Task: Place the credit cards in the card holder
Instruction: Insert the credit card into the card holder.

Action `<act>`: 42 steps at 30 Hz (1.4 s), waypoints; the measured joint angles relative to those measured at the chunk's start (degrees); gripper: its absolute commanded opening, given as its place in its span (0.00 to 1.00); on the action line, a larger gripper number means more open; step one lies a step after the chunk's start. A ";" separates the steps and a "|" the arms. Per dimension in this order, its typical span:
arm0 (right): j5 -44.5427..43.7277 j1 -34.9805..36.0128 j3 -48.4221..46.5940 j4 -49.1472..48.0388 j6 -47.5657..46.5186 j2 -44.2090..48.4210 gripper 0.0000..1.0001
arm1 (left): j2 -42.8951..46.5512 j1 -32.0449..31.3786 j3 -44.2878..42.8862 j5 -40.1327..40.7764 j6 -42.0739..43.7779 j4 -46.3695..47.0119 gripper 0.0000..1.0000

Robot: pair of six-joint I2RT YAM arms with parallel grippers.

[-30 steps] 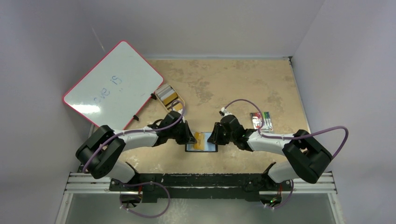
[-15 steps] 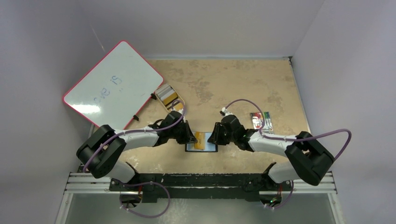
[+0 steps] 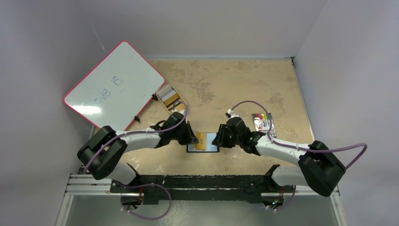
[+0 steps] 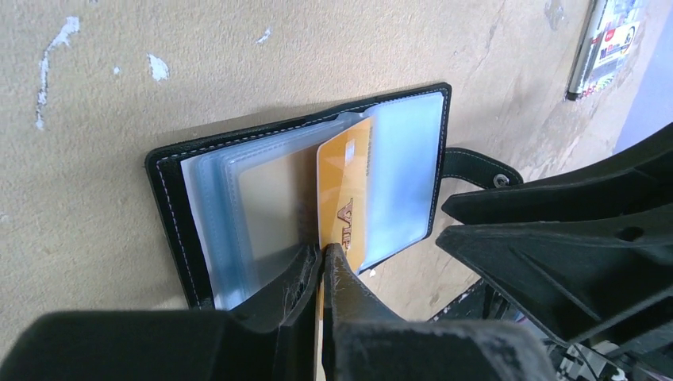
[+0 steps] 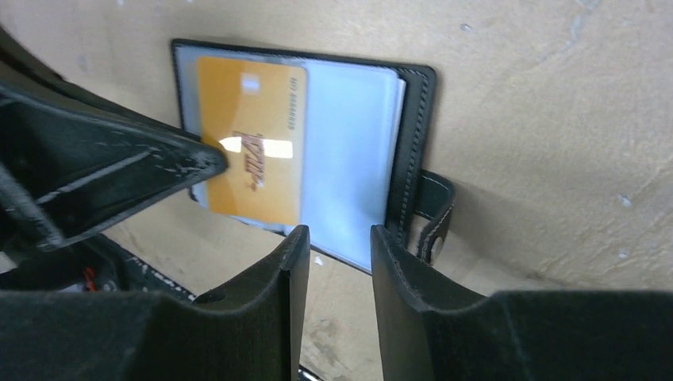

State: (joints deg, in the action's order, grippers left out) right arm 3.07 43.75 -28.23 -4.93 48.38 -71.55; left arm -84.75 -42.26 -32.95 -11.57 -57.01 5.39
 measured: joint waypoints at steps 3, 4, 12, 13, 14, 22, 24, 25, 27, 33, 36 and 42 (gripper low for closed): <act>-0.63 0.00 0.68 0.37 0.09 -0.92 0.36 | 0.00 -0.31 -0.92 1.46 0.66 -1.27 0.00; -0.66 0.00 0.83 0.37 0.13 -1.44 0.36 | 0.00 -0.31 -1.49 2.03 1.14 -2.16 0.00; -0.61 0.00 1.05 -1.49 0.26 -3.48 0.32 | 0.00 -0.70 -3.30 4.59 3.10 -4.37 0.00; -0.61 0.00 1.14 -1.73 0.28 -3.50 0.31 | 0.00 -0.81 -3.30 4.72 3.13 -4.26 0.00; -0.61 0.00 1.25 -2.01 0.28 -3.50 0.31 | 0.00 -0.94 -3.30 4.85 3.13 -4.15 0.00; -0.57 0.00 1.49 -4.59 0.28 -4.70 0.29 | 0.02 -1.53 -0.79 4.96 0.57 1.42 0.05; -0.57 0.00 1.49 -4.59 0.28 -4.70 0.29 | 0.00 -1.70 -0.79 5.20 0.52 1.66 0.13; -0.59 0.00 1.49 -4.59 0.28 -4.70 0.29 | 0.00 -1.81 -0.79 5.44 0.59 1.57 0.17; -0.61 0.00 1.49 -4.70 0.28 -4.72 0.29 | 0.00 -2.01 -0.79 6.08 0.70 0.59 0.22; -0.61 0.00 1.46 -4.59 0.44 -4.74 0.29 | 0.57 -2.40 -1.27 7.39 0.98 -1.07 0.32; -0.87 -0.02 1.03 -2.67 0.33 -4.31 0.29 | 0.59 -2.45 -2.21 8.24 1.31 -2.40 0.34; -1.75 -0.20 -0.61 0.07 0.13 -4.02 0.30 | 0.59 -2.45 -3.85 9.99 2.60 -4.50 0.35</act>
State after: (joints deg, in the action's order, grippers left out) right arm 1.32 43.55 -28.84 -4.86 48.51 -75.57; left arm -84.16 -44.71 -36.80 -1.58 -54.41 0.89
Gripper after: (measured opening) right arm 0.294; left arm 0.348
